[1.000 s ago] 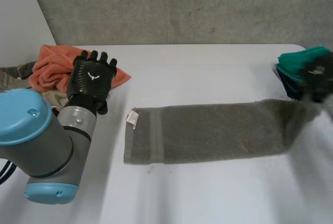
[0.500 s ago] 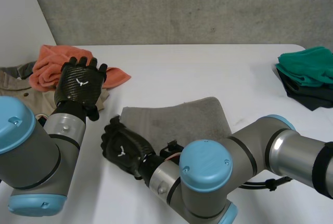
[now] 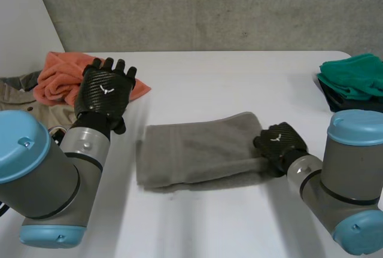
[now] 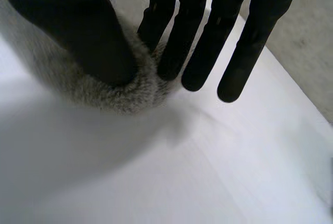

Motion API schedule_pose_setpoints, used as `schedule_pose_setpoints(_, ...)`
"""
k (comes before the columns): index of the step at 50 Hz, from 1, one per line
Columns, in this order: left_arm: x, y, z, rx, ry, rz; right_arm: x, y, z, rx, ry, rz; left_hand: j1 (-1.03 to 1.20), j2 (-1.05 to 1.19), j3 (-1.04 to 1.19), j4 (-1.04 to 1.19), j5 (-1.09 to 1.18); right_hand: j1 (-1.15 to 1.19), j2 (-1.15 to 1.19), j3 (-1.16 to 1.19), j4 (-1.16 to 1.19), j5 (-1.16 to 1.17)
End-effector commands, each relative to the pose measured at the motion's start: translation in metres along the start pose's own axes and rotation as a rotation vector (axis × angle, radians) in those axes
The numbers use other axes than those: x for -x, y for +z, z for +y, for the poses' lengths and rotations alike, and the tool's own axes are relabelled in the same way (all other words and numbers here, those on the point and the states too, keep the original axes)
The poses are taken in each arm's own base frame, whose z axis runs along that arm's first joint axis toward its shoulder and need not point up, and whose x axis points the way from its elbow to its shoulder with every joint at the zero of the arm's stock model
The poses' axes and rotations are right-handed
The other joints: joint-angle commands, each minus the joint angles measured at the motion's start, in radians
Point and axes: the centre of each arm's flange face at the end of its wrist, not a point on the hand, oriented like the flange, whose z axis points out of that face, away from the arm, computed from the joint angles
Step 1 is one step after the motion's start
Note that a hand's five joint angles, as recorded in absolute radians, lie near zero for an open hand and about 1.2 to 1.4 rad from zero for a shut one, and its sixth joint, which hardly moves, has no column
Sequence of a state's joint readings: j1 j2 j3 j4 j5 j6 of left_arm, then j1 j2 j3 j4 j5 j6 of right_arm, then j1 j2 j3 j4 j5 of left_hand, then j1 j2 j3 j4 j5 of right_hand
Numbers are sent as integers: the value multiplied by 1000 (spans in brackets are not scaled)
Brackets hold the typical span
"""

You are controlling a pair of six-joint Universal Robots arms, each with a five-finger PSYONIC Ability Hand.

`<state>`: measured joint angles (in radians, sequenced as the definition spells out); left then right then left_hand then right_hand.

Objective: Fold the laundry.

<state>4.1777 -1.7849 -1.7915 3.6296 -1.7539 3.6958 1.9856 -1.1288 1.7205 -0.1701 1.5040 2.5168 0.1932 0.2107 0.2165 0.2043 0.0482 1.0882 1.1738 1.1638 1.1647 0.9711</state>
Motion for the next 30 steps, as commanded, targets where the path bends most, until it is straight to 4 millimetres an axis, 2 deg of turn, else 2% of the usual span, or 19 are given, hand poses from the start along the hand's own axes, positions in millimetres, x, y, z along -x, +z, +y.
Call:
schedule_pose_setpoints(1, 0, -4, -2, -4, -1, 3, -16, 11, -15, -102, -140, 172, -12, -29, -35, -23, -41, 308, 222, 232, 232, 251)
schedule_pose_setpoints(3, 0, -4, -2, -4, 0, 3, -16, 4, -45, -223, -172, 217, -12, -29, -35, -23, -41, 308, 222, 232, 232, 251)
schedule_pose_setpoints(5, 1, -5, -3, -3, 0, 1, -6, -5, -66, -307, -198, 208, -12, -30, -35, -23, -42, 308, 222, 232, 232, 251)
schedule_pose_setpoints(6, 2, -5, -4, -4, 0, -3, 10, -13, -83, -379, -218, 181, -15, -32, -38, -26, -44, 308, 222, 232, 232, 251)
schedule_pose_setpoints(8, 4, -6, -6, -9, -3, -9, 33, -19, -94, -433, -244, 129, -15, -32, -38, -26, -44, 308, 222, 232, 232, 251)
schedule_pose_setpoints(9, 6, -6, -7, -10, -4, -14, 58, -21, -101, -488, -270, 61, -18, -35, -41, -29, -47, 308, 222, 232, 232, 251)
schedule_pose_setpoints(11, 8, -6, -7, -9, -5, -22, 87, -25, -103, -537, -303, -25, -19, -36, -42, -30, -48, 308, 222, 232, 232, 251)
schedule_pose_setpoints(12, 9, -6, -7, -9, -5, -24, 114, -31, -102, -580, -344, -116, -19, -36, -42, -30, -48, 308, 222, 232, 232, 251)
schedule_pose_setpoints(13, 10, -6, -7, -6, -4, -29, 129, -35, -100, -601, -369, -171, -18, -35, -41, -29, -47, 308, 222, 232, 232, 251)
schedule_pose_setpoints(16, 12, -6, -7, -5, -6, -34, 165, -40, -86, -633, -436, -305, -18, -35, -41, -29, -47, 308, 222, 232, 232, 251)
schedule_pose_setpoints(18, 13, -7, -7, -4, -12, -39, 174, -39, -77, -623, -447, -350, -18, -35, -41, -29, -47, 308, 222, 232, 232, 251)
schedule_pose_setpoints(19, 13, -7, -7, -3, -16, -40, 175, -38, -75, -617, -446, -354, -18, -35, -41, -29, -47, 257, 171, 181, 180, 199)
schedule_pose_setpoints(20, 13, -7, -7, -3, -21, -40, 174, -37, -75, -609, -436, -349, -18, -35, -41, -29, -47, -377, -463, -453, -454, -435)
schedule_pose_setpoints(22, 13, -7, -8, -7, -44, -40, 170, -37, -76, -596, -413, -334, -15, -32, -38, -26, -44, -914, -999, -989, -990, -971)
schedule_pose_setpoints(23, 14, -6, -8, -10, -56, -42, 168, -37, -78, -588, -391, -327, -15, -32, -38, -26, -44, -914, -999, -989, -990, -971)
schedule_pose_setpoints(26, 13, -5, -12, -24, -107, -40, 144, -38, -92, -571, -233, -281, -6, -24, -29, -17, -36, -914, -999, -989, -990, -971)
schedule_pose_setpoints(27, 13, -4, -14, -31, -121, -42, 132, -39, -98, -572, -177, -259, -6, -24, -29, -17, -36, -914, -999, -989, -990, -971)
schedule_pose_setpoints(28, 13, -4, -16, -37, -136, -41, 103, -39, -108, -571, -67, -214, -3, -21, -27, -14, -33, -914, -999, -989, -990, -971)
schedule_pose_setpoints(30, 12, -3, -24, -62, -184, -35, 75, -41, -114, -564, 43, -181, 6, -12, -18, -5, -24, -914, -999, -989, -990, -971)
